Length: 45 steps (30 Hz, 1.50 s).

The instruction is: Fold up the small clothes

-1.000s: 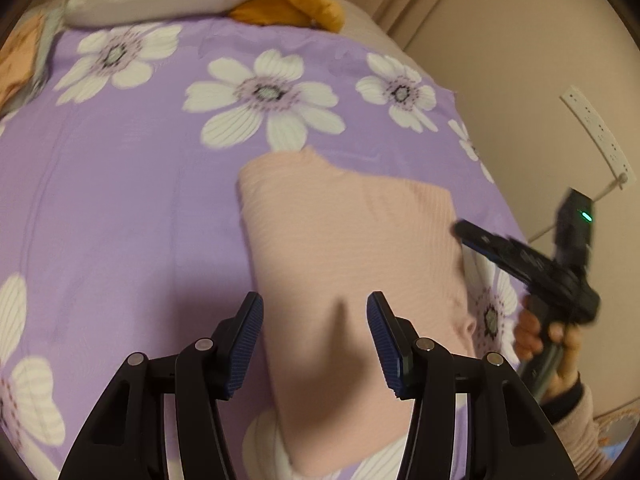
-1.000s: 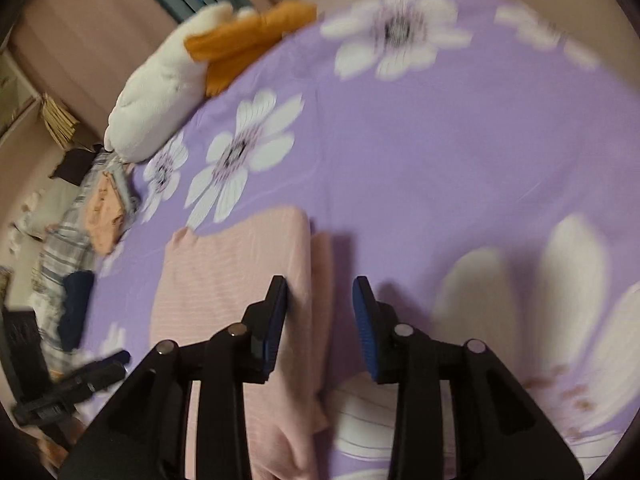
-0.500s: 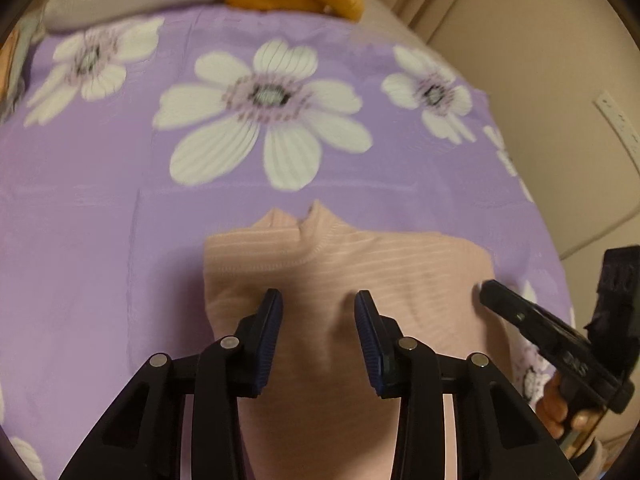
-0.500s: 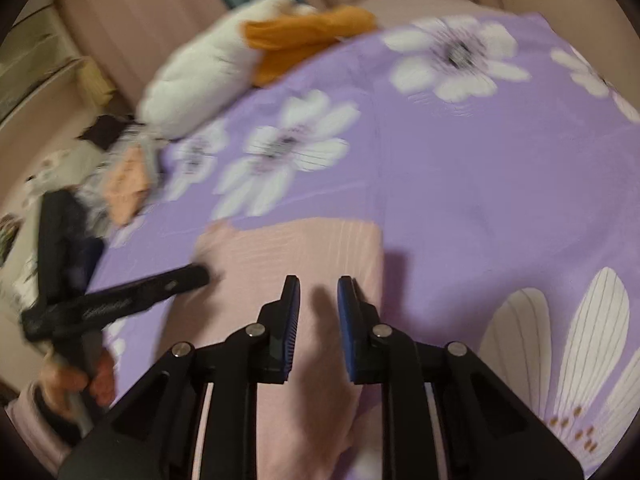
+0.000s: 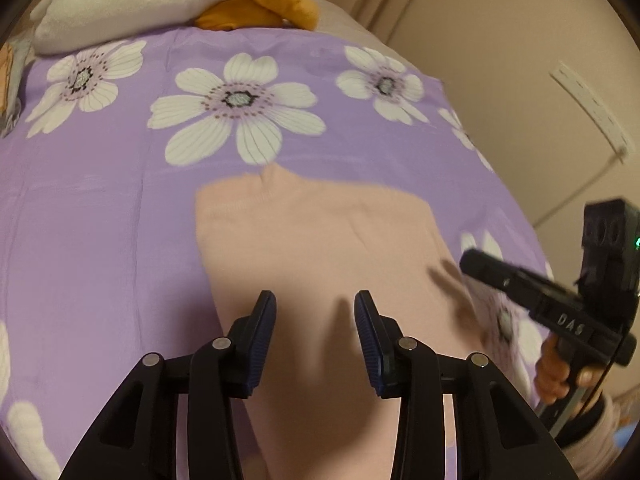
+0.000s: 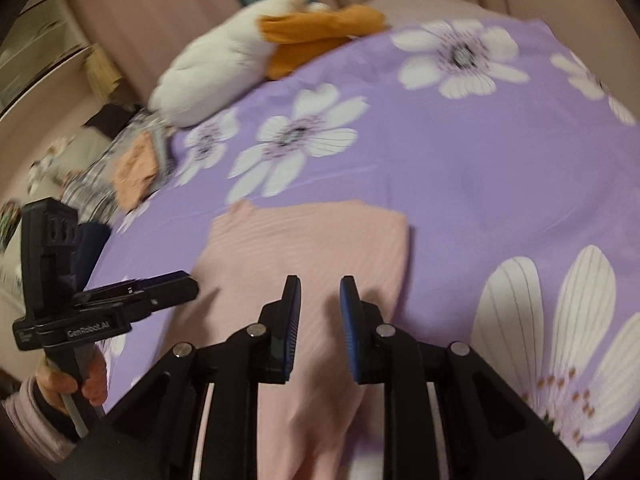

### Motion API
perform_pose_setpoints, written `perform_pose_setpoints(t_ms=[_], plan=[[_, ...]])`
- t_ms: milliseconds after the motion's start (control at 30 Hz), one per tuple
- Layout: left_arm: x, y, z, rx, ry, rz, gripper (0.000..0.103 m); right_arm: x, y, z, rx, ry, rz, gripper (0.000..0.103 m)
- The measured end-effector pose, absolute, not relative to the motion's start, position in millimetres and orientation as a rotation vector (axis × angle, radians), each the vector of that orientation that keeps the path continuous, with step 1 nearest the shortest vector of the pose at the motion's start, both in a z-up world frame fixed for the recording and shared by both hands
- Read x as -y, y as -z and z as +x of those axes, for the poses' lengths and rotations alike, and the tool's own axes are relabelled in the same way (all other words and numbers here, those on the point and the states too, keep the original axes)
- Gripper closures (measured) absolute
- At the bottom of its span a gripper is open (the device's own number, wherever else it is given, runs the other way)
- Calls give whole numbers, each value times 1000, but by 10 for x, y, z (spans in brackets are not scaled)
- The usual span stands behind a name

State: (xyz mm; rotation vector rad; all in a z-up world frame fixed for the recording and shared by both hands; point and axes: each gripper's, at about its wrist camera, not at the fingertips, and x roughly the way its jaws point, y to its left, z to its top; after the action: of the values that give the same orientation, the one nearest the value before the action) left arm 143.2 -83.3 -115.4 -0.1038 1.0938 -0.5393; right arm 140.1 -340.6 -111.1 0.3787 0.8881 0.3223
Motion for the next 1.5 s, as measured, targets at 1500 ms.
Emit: perform_pose_setpoints(t_ms=[1500], plan=[[616,1347,330,-1120,498,-133,64,3055,1410,185,-1001,-294,241,82]])
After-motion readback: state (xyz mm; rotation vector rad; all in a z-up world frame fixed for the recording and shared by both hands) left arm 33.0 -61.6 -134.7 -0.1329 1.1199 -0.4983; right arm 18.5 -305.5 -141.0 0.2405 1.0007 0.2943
